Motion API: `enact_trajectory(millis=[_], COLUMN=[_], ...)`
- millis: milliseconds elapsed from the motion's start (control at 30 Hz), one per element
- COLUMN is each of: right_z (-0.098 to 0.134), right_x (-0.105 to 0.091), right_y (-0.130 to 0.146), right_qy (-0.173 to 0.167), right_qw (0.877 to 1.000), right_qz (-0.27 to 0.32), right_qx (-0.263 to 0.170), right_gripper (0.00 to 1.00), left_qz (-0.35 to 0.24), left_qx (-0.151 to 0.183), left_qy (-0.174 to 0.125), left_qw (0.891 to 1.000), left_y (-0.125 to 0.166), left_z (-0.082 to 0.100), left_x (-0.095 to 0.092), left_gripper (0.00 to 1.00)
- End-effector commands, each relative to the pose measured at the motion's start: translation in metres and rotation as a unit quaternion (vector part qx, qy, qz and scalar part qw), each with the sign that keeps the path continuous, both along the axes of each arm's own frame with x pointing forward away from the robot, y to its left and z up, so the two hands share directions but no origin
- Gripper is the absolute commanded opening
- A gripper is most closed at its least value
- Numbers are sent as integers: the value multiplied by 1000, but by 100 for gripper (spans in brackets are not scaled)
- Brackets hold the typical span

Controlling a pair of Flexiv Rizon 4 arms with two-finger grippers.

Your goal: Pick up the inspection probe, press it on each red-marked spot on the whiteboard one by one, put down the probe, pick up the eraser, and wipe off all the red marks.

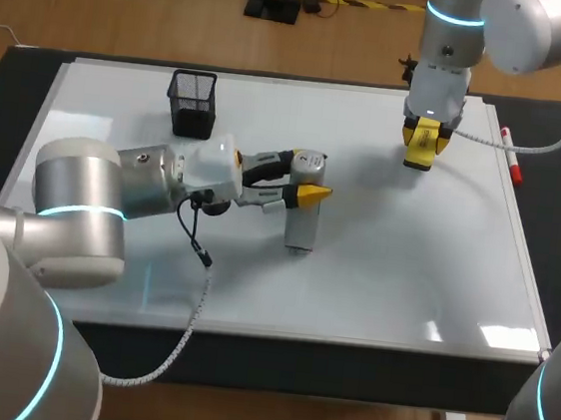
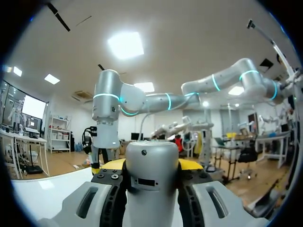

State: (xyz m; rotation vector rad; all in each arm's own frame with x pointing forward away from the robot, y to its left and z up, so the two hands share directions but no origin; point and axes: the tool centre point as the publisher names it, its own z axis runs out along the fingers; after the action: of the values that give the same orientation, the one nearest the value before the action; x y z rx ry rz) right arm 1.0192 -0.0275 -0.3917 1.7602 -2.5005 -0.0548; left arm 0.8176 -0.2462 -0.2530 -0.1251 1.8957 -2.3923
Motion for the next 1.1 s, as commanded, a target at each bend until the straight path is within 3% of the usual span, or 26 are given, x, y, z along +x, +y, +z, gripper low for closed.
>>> enact_trajectory(millis=[33, 1100], right_z=[1, 1], right_x=[0, 0], right_y=[-1, -1], right_qy=[0, 0], right_qw=[1000, 1000], right_qz=[1, 1], right_qx=[-1, -1], right_gripper=[0, 0], left_qz=[1, -7], left_qx=[0, 26], left_qy=[0, 1], left_qw=[1000, 1000], left_y=[-2, -2], left_z=[0, -12], left_x=[-2, -10], left_gripper=[0, 0])
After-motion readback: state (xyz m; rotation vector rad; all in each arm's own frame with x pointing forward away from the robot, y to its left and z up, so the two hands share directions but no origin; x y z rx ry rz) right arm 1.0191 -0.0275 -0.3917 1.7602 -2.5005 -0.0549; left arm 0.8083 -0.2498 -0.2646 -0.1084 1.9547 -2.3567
